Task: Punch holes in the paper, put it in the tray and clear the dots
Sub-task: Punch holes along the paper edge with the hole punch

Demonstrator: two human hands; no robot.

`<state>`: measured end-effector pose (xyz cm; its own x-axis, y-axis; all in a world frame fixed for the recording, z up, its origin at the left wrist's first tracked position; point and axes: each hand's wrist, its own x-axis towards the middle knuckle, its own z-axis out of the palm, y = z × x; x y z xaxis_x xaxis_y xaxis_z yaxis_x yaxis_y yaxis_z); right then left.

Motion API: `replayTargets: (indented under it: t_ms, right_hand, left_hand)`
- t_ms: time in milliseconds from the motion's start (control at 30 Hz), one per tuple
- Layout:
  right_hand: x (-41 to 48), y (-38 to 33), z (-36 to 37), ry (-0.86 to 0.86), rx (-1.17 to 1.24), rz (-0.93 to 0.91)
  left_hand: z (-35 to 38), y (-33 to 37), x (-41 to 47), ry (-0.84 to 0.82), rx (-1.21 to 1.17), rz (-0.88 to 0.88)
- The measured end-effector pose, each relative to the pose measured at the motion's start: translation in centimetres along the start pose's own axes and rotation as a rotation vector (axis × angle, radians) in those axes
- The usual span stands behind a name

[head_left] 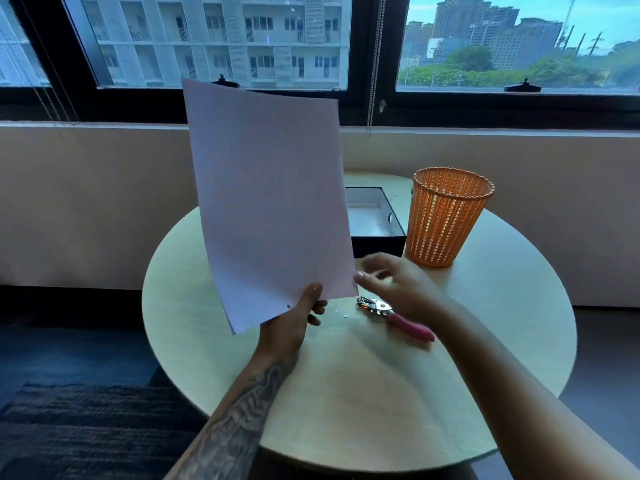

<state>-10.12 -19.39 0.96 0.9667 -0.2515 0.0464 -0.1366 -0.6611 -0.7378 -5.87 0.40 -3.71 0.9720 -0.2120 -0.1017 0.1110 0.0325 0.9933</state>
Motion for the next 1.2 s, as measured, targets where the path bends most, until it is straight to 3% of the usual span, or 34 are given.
replayTargets:
  t_ms: [100,200,300,400,533,733,867,1200]
  right_hand:
    - [-1.1,2.5,-0.4,-0.138,-0.464,0.154]
    - [-1.9,4.0,-0.3,-0.128,-0.657,0.145]
    - [-2.2,4.5,-0.5,-0.018,-0.508,0.084]
    - [-2.7,3.4,-0.4,-0.01,-0.081,0.068]
    - [-3.3,1.7,-0.4,-0.156,0.275,0.038]
    - [-3.5,0.1,1.2,-0.349,0.854,0.283]
    - [-3.6,-0.1,1.6,-0.385,0.852,0.33]
    - [-3.4,-0.6,2.2,-0.185,0.508,0.184]
  left_hand:
    - [0.0,-0.5,1.0,0.078,-0.07,0.066]
    - [0.2,-0.7,1.5,0.124,-0.092,0.099]
    - [0.3,-0.6,1.8,0.144,-0.096,0.094]
    - [0.2,-0.3,2.0,0.194,-0.105,0.088]
    - [0.3,0.4,2.2,0.222,-0.129,0.09]
    - [1.1,1.6,2.0,0.223,-0.137,0.149]
    - [1.4,2.2,1.5,0.197,-0.126,0.173]
    - [1.6,2.7,1.0,0.206,-0.133,0.197]
